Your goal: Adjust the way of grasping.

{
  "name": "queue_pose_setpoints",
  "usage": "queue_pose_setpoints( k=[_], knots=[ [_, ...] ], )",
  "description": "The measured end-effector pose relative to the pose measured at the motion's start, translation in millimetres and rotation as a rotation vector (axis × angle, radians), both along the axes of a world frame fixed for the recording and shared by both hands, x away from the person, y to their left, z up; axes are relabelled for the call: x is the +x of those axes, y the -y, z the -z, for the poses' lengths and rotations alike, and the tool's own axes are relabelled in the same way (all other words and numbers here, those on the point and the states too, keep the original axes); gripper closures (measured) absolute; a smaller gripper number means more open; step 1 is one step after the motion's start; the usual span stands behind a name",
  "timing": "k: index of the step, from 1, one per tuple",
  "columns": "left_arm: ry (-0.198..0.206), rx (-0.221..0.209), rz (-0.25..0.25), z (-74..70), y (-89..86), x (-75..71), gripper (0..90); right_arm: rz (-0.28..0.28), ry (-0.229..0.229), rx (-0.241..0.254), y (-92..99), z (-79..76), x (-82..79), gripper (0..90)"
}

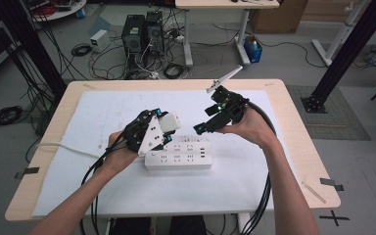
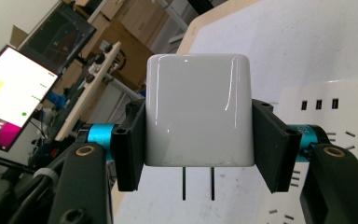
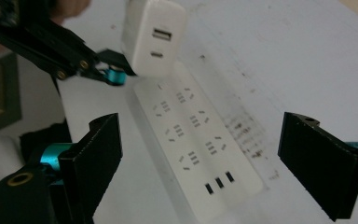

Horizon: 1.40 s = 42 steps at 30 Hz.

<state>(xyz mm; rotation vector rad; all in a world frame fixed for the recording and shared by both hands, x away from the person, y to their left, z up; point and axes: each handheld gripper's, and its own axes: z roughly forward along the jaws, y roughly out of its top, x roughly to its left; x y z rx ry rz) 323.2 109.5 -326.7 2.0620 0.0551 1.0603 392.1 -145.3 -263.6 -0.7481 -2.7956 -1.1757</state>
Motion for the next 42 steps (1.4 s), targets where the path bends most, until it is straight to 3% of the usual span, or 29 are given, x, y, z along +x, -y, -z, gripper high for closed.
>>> queue_pose_setpoints(
  k=[4,10,19,26,36,42],
  knots=[
    [0.03,-0.011,-0.003,-0.2,4.5,-1.4,42.5,-0.016,-0.024,0.077,-0.3,-0.6,1.1,13.1],
    [0.082,-0.007,0.004,0.0,14.0,-5.4,42.5,-0.022,-0.054,0.113,-3.9,3.1,2.7,13.4],
    [0.135,0.007,0.021,-1.0,21.8,-11.2,42.5,-0.061,-0.11,0.222,-8.6,9.0,4.3,15.0],
    [0.138,-0.003,0.027,-3.0,23.0,-12.5,42.5,-0.061,-0.135,0.22,-15.9,13.8,6.5,17.6],
    [0.133,-0.017,0.034,-4.3,23.9,-12.8,42.5,-0.057,-0.159,0.308,-17.9,19.8,8.5,26.8],
    [0.142,-0.02,0.029,-4.3,25.0,-14.2,42.5,-0.05,-0.164,0.311,-19.6,22.3,8.4,33.1]
  ],
)
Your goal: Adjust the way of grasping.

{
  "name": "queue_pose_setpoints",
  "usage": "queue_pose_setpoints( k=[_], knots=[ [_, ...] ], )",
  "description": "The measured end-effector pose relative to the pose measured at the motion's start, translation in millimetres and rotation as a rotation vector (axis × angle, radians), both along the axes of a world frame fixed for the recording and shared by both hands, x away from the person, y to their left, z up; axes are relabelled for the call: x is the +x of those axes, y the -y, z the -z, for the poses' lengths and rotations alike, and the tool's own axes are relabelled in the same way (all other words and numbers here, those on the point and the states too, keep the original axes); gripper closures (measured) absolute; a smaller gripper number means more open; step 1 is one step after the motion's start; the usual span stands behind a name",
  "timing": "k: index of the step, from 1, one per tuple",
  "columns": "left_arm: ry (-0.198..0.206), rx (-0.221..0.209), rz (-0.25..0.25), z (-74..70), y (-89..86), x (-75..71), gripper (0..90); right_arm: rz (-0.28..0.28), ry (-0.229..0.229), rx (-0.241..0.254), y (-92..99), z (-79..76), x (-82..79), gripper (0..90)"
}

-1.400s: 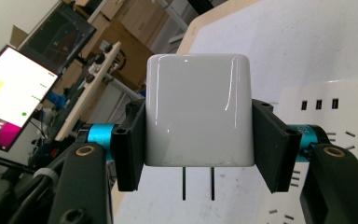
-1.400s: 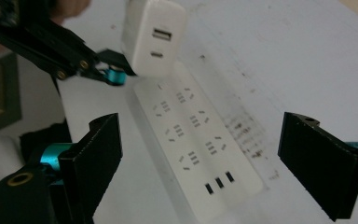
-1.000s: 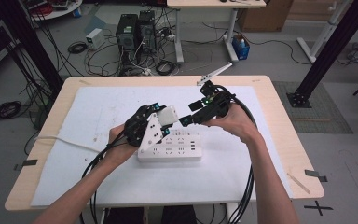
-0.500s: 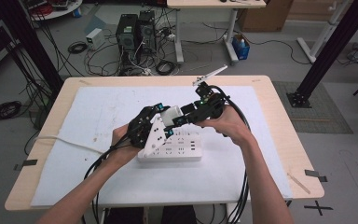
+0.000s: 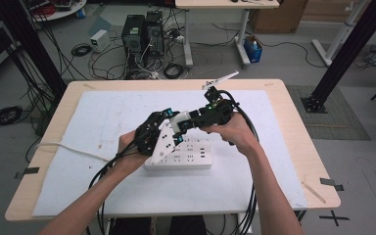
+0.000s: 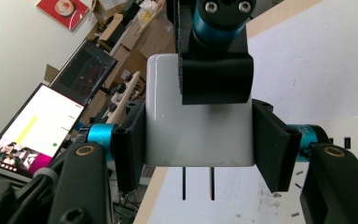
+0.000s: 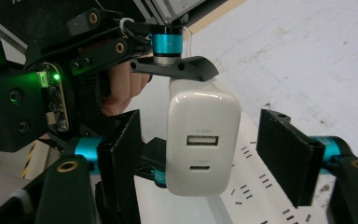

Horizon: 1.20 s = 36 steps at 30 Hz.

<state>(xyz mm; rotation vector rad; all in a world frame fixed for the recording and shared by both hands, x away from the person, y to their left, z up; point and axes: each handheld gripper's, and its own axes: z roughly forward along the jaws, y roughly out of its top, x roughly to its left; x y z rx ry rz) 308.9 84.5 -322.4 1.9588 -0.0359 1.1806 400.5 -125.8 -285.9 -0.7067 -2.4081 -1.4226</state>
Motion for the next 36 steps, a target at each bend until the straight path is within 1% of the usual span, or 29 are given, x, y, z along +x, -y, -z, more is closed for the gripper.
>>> queue_pose_setpoints(
  k=[2,4,8,9,11,14,17,22,24,26,31,36],
  knots=[
    [-0.01,-0.007,0.002,-0.3,0.1,0.4,42.5,0.007,0.007,0.01,0.3,0.8,0.0,34.3],
    [-0.007,-0.004,0.002,-0.6,0.0,1.0,42.5,0.008,0.01,0.02,0.3,1.7,-0.3,36.1],
    [-0.009,-0.01,-0.001,0.0,-0.5,1.5,42.5,0.016,0.013,0.013,0.3,2.9,-0.8,40.0],
    [-0.01,-0.01,0.002,-0.3,-0.7,1.8,42.5,0.015,0.021,0.014,0.1,3.5,-0.7,40.8],
    [-0.009,-0.004,-0.001,-0.4,-1.1,1.9,42.5,0.017,0.016,0.011,-0.2,3.9,-1.0,42.5],
    [-0.016,-0.004,-0.002,0.3,-1.4,2.1,42.5,0.023,0.019,0.022,-0.4,3.4,-1.8,45.0],
    [-0.01,-0.007,0.0,-0.4,-1.7,1.8,42.5,0.021,0.032,0.025,-1.2,2.9,-2.9,49.1],
    [-0.012,-0.009,0.004,0.0,-1.8,1.9,42.5,0.011,0.039,0.04,-2.0,1.7,-4.5,55.6],
    [-0.012,-0.01,0.004,0.0,-1.7,1.6,42.5,0.015,0.041,0.033,-1.8,1.9,-4.6,58.7],
    [-0.006,-0.002,0.001,-0.2,-1.5,1.2,42.5,0.016,0.028,0.041,-0.9,2.7,-3.8,60.0],
    [-0.001,0.0,0.0,0.5,-1.1,0.7,42.5,0.018,0.019,0.049,0.0,3.7,-4.2,61.6],
    [-0.006,0.001,0.003,0.4,-1.6,1.6,42.5,0.023,0.004,0.055,-0.1,4.6,-3.6,62.3]
  ],
)
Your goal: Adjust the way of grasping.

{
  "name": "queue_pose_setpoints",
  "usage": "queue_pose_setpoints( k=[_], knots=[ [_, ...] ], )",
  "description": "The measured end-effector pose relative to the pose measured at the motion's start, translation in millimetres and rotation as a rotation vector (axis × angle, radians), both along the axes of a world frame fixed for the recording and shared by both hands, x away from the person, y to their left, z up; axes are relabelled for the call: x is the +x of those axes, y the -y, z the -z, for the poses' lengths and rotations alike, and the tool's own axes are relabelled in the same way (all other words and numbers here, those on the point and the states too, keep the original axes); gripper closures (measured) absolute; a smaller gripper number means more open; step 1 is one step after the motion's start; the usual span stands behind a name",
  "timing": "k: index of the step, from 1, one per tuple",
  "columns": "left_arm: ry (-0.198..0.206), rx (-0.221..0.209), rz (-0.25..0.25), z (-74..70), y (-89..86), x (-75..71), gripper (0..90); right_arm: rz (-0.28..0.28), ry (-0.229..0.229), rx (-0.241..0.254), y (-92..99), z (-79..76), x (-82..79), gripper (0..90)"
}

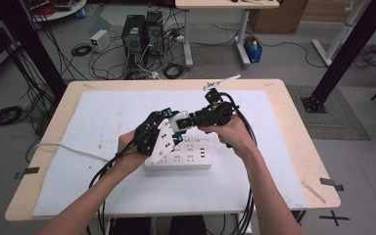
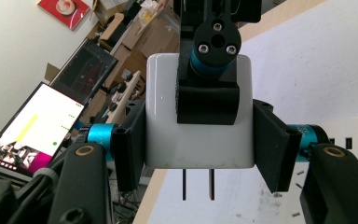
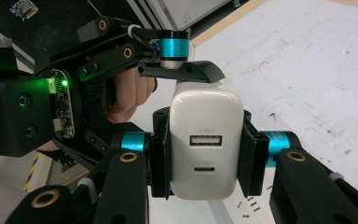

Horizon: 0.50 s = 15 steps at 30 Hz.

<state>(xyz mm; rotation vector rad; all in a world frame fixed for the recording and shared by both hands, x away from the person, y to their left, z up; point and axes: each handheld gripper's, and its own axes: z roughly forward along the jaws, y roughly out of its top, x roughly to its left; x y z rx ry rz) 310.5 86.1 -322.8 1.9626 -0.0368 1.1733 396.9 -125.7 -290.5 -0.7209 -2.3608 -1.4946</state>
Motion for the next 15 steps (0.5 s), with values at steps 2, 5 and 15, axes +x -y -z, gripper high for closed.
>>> queue_pose_setpoints(
  k=[2,5,15],
  knots=[
    [-0.005,-0.002,0.003,-0.3,-0.7,0.4,42.5,0.001,-0.005,-0.001,-0.3,0.1,0.2,62.3],
    [-0.016,-0.006,0.007,-0.2,-1.5,2.3,42.4,0.007,-0.02,0.005,-0.3,0.8,1.4,62.3],
    [-0.027,-0.006,0.014,0.4,-3.1,3.9,41.9,0.016,-0.044,0.007,-1.5,2.3,2.5,62.4]
  ],
)
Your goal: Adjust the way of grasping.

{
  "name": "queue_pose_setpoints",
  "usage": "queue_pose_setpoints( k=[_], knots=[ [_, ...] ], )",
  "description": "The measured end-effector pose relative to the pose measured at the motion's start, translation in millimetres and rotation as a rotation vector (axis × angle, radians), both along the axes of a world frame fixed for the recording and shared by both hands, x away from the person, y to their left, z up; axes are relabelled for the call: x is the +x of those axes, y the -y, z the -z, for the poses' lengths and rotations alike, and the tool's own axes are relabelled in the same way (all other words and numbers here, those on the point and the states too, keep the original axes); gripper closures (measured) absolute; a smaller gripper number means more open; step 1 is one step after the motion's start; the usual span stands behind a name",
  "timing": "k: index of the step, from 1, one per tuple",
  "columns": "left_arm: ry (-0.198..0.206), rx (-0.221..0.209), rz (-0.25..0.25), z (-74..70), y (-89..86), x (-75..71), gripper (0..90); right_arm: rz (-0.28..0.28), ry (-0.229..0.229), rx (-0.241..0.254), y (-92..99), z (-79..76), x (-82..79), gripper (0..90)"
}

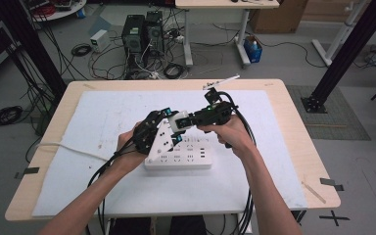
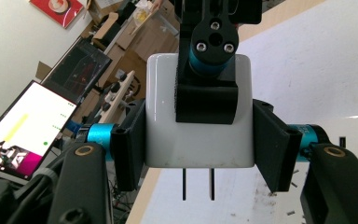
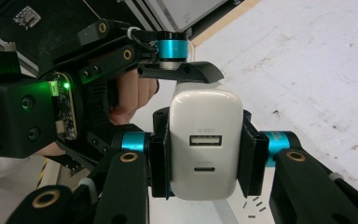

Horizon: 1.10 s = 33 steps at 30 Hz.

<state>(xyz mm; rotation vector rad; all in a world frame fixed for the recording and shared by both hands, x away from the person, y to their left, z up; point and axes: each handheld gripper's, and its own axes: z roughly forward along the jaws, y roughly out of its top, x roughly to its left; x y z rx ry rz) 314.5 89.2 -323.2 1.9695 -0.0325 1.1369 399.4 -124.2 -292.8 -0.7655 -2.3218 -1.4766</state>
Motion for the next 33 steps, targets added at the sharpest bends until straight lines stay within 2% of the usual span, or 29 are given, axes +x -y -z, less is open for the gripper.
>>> queue_pose_setpoints(
  k=[1,4,5,8,10,12,14,15,17,19,21,23,24,28,30,32,33],
  knots=[
    [0.001,-0.004,-0.002,0.1,0.1,0.2,41.0,0.0,0.002,-0.003,-0.3,0.3,0.0,62.4],
    [-0.031,-0.021,-0.004,0.6,0.2,1.6,37.8,0.005,-0.003,-0.011,-1.0,0.8,-0.1,62.4],
    [-0.039,-0.015,-0.004,0.3,0.1,2.3,34.5,0.006,-0.006,-0.01,-0.9,0.9,0.1,62.4],
    [-0.063,-0.012,0.011,1.0,-0.9,2.5,33.8,0.008,-0.003,-0.008,-0.4,0.7,0.2,62.4],
    [-0.078,-0.01,0.022,0.5,-1.6,2.8,30.1,0.016,0.001,-0.017,0.1,0.6,0.0,62.4],
    [-0.095,-0.01,0.014,0.0,-1.8,3.2,25.9,0.02,0.004,-0.021,0.6,0.9,0.2,62.4],
    [-0.13,-0.007,0.015,-0.1,-2.3,5.1,24.6,0.025,0.006,-0.025,1.3,0.4,0.0,62.3],
    [-0.153,-0.007,0.012,0.6,-2.4,5.7,21.2,0.032,0.009,-0.032,1.9,0.1,0.0,62.3],
    [-0.195,0.014,0.015,-0.1,-4.0,9.2,20.0,0.047,0.019,-0.055,3.0,-0.8,-0.4,62.3],
    [-0.258,0.023,0.025,-0.5,-7.6,14.6,18.1,0.055,0.035,-0.085,4.8,-1.8,-0.9,62.3],
    [-0.356,0.015,0.036,-1.8,-13.6,23.4,15.3,0.067,0.049,-0.105,6.4,-3.2,-1.6,62.3],
    [-0.427,0.018,0.045,-4.1,-20.8,31.6,13.8,0.074,0.069,-0.137,7.8,-5.1,-2.6,62.3],
    [-0.47,0.007,0.053,-5.1,-25.3,35.9,11.2,0.072,0.074,-0.144,8.5,-5.9,-3.1,62.4],
    [-0.613,-0.014,0.093,-10.0,-44.5,50.8,11.0,0.091,0.116,-0.217,9.2,-9.3,-5.3,62.3],
    [-0.67,0.019,0.099,-11.5,-53.4,58.7,11.0,0.095,0.137,-0.237,9.5,-10.8,-6.2,62.3],
    [-0.751,0.05,0.099,-11.2,-62.0,67.7,11.0,0.098,0.158,-0.267,9.3,-12.7,-7.3,62.3],
    [-0.758,0.063,0.089,-11.0,-66.5,71.8,11.1,0.096,0.169,-0.285,9.3,-14.0,-8.1,62.3]
  ],
)
